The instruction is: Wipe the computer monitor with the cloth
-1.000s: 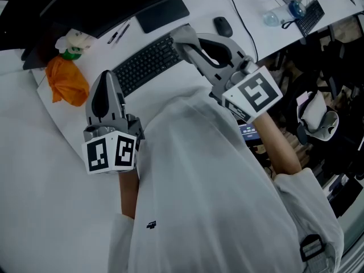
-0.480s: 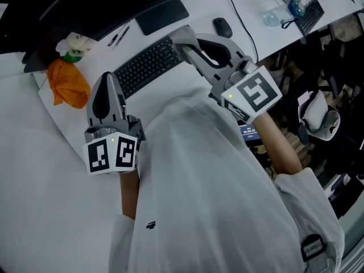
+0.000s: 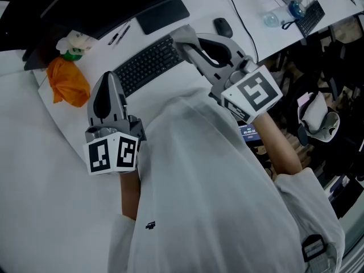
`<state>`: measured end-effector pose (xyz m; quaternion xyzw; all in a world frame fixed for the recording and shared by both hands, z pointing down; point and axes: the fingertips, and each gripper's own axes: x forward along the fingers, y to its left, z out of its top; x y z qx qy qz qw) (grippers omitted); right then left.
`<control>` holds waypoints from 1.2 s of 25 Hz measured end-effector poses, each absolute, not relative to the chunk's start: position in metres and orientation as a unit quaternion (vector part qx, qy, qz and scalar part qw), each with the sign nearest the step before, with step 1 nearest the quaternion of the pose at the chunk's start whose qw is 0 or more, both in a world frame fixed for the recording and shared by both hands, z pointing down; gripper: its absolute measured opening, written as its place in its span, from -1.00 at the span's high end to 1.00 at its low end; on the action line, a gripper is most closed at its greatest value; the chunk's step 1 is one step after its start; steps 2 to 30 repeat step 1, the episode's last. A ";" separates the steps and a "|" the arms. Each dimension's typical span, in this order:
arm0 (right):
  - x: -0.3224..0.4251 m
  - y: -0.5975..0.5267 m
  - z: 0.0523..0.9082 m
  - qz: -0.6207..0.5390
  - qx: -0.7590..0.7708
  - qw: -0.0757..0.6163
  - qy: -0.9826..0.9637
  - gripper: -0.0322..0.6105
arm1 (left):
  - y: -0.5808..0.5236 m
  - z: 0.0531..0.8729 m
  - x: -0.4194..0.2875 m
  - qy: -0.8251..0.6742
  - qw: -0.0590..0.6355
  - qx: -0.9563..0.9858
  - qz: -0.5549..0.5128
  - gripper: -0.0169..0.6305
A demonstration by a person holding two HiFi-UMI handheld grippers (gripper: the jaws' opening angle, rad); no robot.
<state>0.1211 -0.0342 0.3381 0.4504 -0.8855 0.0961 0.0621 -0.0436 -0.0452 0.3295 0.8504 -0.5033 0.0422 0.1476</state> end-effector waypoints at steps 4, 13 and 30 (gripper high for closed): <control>0.121 -0.034 0.338 0.096 0.450 0.062 -0.886 0.78 | -0.045 0.329 -0.043 -0.504 0.148 0.850 0.042 0.89; 0.121 -0.034 0.338 0.096 0.450 0.062 -0.886 0.78 | -0.045 0.329 -0.043 -0.504 0.148 0.850 0.042 0.89; 0.121 -0.034 0.338 0.096 0.450 0.062 -0.886 0.78 | -0.045 0.329 -0.043 -0.504 0.148 0.850 0.042 0.89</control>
